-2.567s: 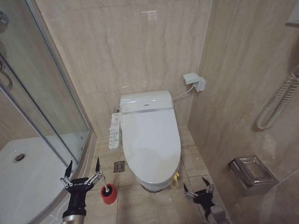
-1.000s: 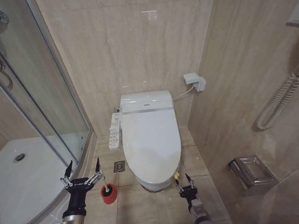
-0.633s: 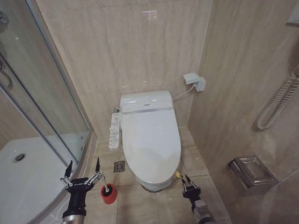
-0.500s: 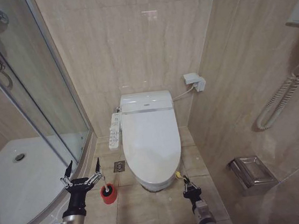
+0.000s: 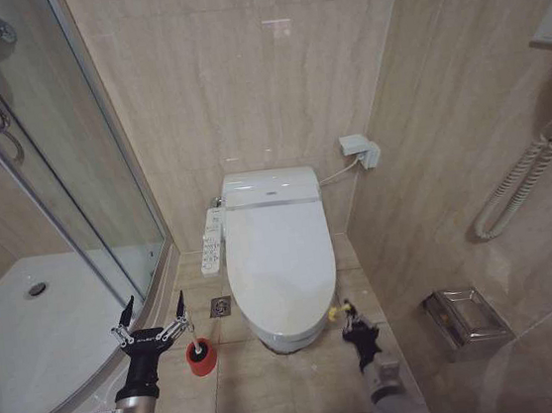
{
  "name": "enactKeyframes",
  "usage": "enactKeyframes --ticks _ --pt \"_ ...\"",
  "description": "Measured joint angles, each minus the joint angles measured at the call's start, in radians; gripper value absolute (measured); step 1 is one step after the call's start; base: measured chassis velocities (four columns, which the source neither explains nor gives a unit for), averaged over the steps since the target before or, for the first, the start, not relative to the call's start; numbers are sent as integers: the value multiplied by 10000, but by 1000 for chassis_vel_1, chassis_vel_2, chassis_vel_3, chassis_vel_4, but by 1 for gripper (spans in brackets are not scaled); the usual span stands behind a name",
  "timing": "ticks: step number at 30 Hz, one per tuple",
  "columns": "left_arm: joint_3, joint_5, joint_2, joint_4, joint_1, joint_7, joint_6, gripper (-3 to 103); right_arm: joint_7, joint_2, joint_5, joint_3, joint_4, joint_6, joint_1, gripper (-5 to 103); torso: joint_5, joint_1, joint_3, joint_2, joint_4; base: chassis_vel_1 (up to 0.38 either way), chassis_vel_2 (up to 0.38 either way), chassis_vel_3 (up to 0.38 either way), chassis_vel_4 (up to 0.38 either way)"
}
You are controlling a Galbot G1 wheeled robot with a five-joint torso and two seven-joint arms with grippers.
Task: Open the toilet lid, clean the toilet bowl with a toilet brush, close the toilet lid, and flush.
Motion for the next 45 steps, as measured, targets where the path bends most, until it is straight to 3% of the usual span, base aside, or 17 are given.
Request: enactKeyframes --ticks 5,15,34,45 --pt "0 0 0 0 0 0 0 100 -14 3 552 348 1398 -411 -11 1 -2 0 0 0 -1 0 0 0 0" --pt "0 0 0 0 1 0 0 100 -671 52 497 735 2493 167 68 1 -2 0 -1 1 -2 0 0 0 0" --pt "0 0 0 0 -2 0 0 100 -889 -83 1092 844 2345 862 279 1 -3 4 1 0 -4 -32 32 32 -34" --pt "0 0 0 0 1 0 0 100 -512 114 720 930 1933 366 1299 1 -2 -3 -2 1 1 -13 8 12 -16"
